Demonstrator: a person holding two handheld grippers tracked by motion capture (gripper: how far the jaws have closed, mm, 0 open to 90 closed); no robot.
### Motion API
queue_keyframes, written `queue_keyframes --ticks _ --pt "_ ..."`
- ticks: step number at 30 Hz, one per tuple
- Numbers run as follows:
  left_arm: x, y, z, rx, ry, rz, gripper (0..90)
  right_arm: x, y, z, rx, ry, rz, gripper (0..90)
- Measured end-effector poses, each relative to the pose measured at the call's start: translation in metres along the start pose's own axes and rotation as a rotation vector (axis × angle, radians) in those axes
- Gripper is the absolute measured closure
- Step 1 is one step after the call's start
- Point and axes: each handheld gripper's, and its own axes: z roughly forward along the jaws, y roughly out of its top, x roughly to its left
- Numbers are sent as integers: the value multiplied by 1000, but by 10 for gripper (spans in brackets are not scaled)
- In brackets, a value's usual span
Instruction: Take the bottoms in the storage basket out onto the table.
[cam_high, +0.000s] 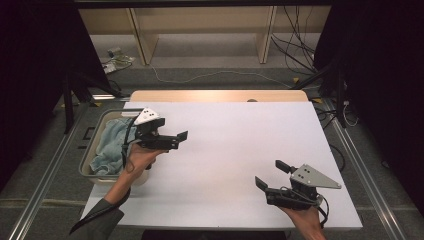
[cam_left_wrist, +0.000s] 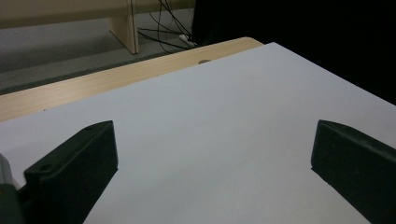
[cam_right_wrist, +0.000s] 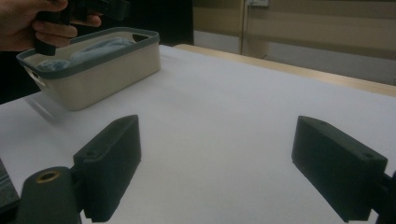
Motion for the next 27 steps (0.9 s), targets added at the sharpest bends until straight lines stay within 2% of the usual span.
queue_keyframes --ticks 5,13,15,17,20,27 --pt "6 7 -4 0 -12 -11 2 -1 1 -1 -7 -3 9 168" --pt "23 3 -7 51 26 7 2 -1 1 -2 -12 -2 10 169" --pt "32 1 -10 69 48 4 1 0 1 -2 -13 0 8 169" --pt "35 1 -11 74 53 1 1 0 1 -2 -11 0 9 169" --pt "46 1 -17 95 90 5 2 0 1 -3 -14 3 6 169" --pt "71 -1 -30 135 164 -21 2 0 1 -3 -13 4 2 169"
